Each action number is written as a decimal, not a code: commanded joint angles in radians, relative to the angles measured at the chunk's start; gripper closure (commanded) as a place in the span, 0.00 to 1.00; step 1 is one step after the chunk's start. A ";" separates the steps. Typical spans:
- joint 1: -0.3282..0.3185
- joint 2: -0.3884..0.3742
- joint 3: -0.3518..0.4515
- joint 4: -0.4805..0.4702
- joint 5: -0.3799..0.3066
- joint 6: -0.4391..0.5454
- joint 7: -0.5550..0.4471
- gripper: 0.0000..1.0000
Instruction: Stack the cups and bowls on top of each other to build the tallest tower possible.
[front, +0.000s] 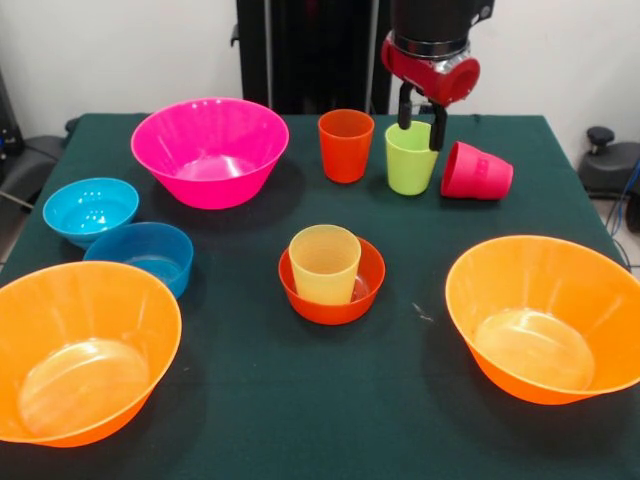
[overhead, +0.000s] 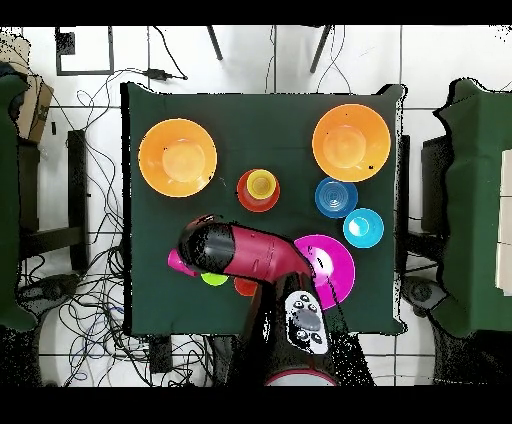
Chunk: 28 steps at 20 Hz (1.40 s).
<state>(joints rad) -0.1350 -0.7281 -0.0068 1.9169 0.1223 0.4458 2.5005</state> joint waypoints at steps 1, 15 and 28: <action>-0.027 0.020 0.092 -0.098 -0.033 0.081 -0.043 0.00; 0.011 0.078 0.055 -0.290 -0.050 0.173 -0.021 0.00; 0.021 0.171 0.050 -0.436 -0.052 0.217 -0.018 0.00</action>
<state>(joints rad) -0.1260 -0.6412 -0.0052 1.5898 0.1192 0.5645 2.5005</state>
